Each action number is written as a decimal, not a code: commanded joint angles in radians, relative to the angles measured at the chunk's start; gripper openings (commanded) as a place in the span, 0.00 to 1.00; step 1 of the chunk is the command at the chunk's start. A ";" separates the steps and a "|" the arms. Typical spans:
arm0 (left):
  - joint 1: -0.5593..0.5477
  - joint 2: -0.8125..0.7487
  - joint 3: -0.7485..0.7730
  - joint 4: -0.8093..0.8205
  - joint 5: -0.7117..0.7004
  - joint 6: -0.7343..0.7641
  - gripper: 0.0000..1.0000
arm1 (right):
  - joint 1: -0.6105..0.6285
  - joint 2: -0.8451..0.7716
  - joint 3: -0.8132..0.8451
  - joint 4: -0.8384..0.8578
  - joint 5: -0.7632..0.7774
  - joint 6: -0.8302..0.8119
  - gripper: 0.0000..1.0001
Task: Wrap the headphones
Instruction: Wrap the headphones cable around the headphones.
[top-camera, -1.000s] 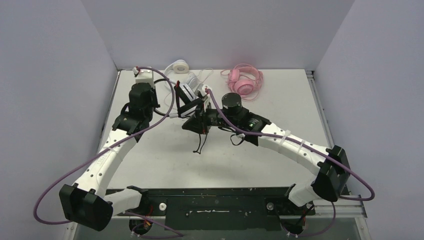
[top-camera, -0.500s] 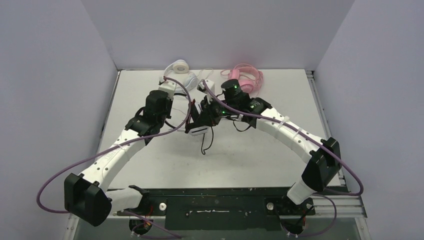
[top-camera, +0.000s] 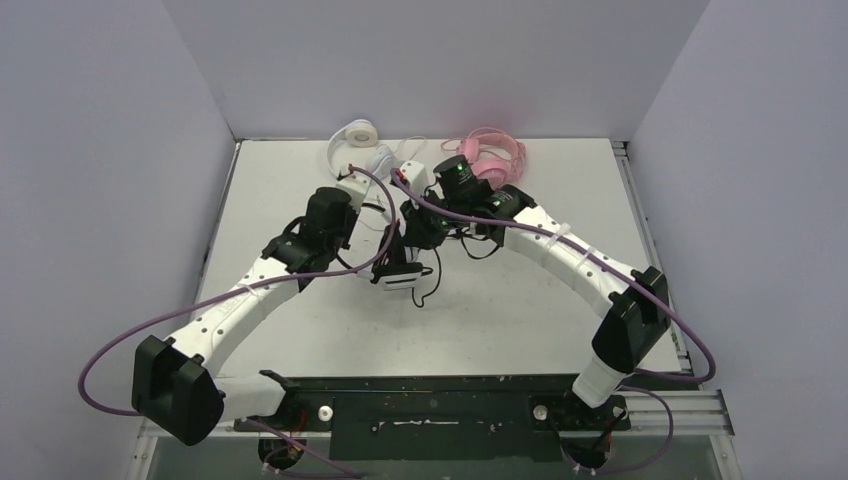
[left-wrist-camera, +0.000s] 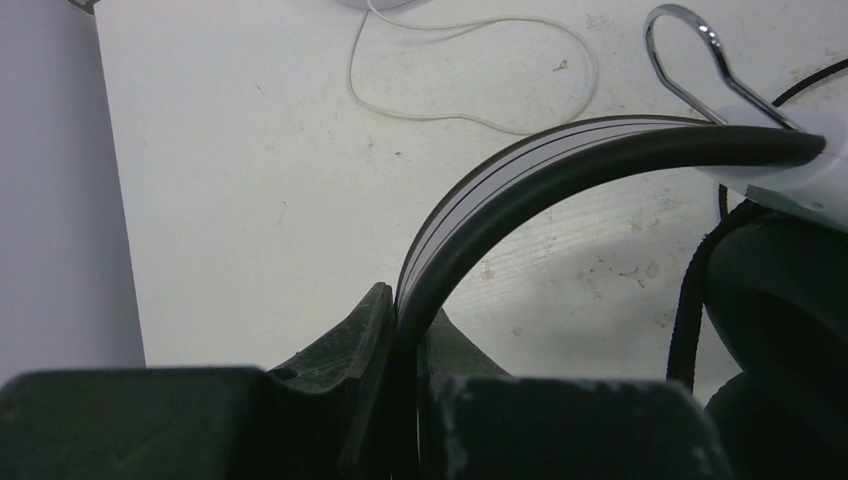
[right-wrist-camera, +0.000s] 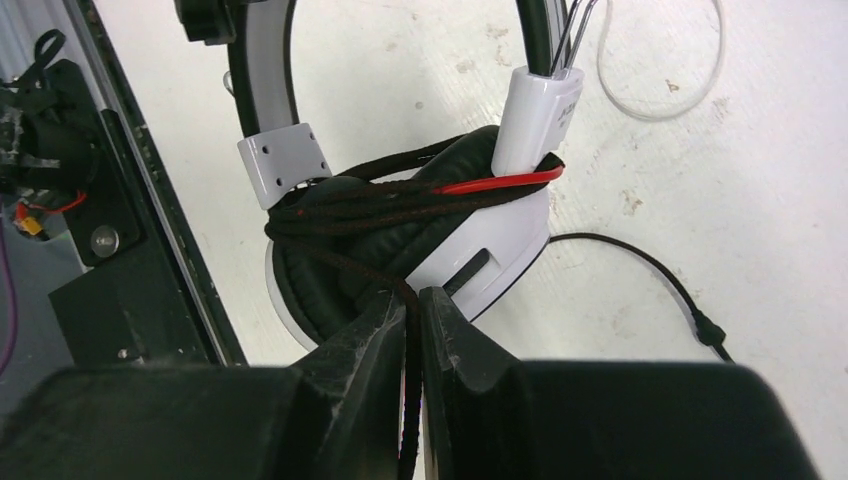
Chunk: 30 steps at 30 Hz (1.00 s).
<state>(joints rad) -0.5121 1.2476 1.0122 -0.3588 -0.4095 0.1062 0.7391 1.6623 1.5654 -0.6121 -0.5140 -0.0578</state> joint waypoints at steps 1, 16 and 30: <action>-0.015 -0.023 0.023 0.004 0.089 -0.040 0.00 | -0.011 -0.072 0.013 0.029 0.130 -0.024 0.09; -0.045 -0.060 0.069 -0.130 0.209 -0.101 0.00 | -0.017 -0.200 -0.144 0.144 0.284 0.009 0.16; -0.045 -0.140 0.189 -0.273 0.389 -0.195 0.00 | -0.144 -0.185 -0.339 0.448 0.224 0.018 0.30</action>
<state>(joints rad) -0.5545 1.1770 1.1023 -0.6174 -0.1253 -0.0292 0.6708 1.4967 1.2987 -0.3630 -0.2237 -0.0586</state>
